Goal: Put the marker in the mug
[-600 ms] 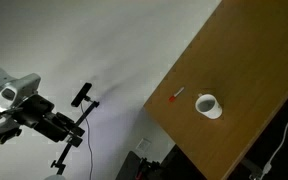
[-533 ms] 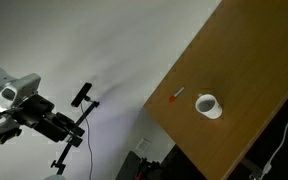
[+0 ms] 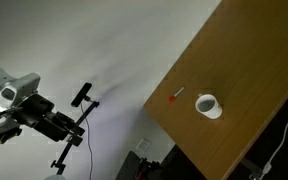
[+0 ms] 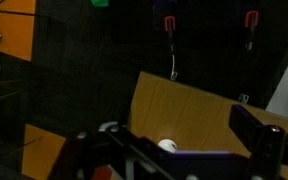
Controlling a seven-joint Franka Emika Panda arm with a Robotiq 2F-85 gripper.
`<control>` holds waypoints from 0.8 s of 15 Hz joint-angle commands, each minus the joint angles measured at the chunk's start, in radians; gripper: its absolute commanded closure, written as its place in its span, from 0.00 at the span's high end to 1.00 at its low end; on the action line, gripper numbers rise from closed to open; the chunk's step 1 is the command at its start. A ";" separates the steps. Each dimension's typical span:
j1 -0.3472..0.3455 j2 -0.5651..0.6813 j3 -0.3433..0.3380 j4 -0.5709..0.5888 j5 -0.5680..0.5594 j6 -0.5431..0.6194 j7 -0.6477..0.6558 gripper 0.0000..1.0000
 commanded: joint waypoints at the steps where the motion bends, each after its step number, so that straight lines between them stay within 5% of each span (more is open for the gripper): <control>1: 0.024 0.013 -0.007 0.017 0.035 0.052 0.054 1.00; 12: 0.081 0.226 0.125 0.039 0.214 0.386 0.252 1.00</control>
